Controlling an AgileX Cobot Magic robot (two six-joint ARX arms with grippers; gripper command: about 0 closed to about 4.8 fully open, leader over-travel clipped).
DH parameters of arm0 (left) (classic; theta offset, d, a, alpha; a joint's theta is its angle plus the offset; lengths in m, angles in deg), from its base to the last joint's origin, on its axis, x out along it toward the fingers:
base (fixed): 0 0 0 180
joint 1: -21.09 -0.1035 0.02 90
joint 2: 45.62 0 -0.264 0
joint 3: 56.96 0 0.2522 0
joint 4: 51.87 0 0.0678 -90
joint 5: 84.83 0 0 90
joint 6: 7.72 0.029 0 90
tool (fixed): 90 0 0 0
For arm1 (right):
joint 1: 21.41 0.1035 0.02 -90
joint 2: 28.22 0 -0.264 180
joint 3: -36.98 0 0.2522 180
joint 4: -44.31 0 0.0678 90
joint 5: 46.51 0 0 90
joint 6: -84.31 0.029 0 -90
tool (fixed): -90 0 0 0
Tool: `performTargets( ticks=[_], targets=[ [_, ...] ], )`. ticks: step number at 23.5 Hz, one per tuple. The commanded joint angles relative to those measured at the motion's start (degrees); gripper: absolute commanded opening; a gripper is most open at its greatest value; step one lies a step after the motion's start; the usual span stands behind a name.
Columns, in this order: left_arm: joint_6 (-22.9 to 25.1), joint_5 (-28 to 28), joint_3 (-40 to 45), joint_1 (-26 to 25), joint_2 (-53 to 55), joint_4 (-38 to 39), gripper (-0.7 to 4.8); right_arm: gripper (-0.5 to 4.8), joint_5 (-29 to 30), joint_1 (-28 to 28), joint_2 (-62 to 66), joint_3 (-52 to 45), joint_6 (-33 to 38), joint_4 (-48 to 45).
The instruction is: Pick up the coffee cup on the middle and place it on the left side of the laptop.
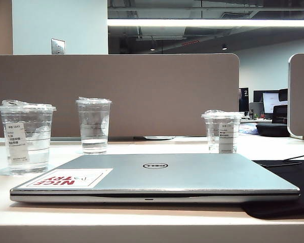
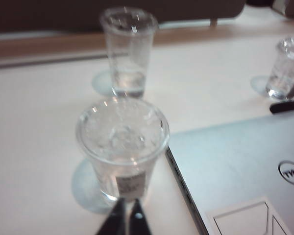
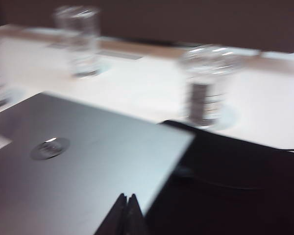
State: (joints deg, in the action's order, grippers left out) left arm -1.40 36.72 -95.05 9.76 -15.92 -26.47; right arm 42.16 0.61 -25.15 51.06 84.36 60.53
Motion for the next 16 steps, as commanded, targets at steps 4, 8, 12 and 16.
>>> performTargets(
  ticks=[4, 8, 12, 16],
  targets=[
    [-3.37, -6.34, -0.07, 0.0, -10.03, 0.28, -0.06, -0.05, -0.04, -10.86, -2.12, -0.24, 0.11, -0.96],
    [-4.02, -9.09, 0.35, 0.0, -15.23, -0.17, -0.06, -0.05, -0.04, -17.88, -3.13, -0.24, 0.11, -1.09],
    [-8.17, -9.09, 3.69, 0.0, -20.04, -2.12, -0.06, -0.05, -0.04, -23.58, -3.13, -0.24, 0.11, -0.96],
    [-11.21, -9.94, 7.91, 0.02, -23.12, -4.57, -0.06, -0.05, -0.04, -26.14, -3.13, -0.24, 0.11, -0.96]
  ],
)
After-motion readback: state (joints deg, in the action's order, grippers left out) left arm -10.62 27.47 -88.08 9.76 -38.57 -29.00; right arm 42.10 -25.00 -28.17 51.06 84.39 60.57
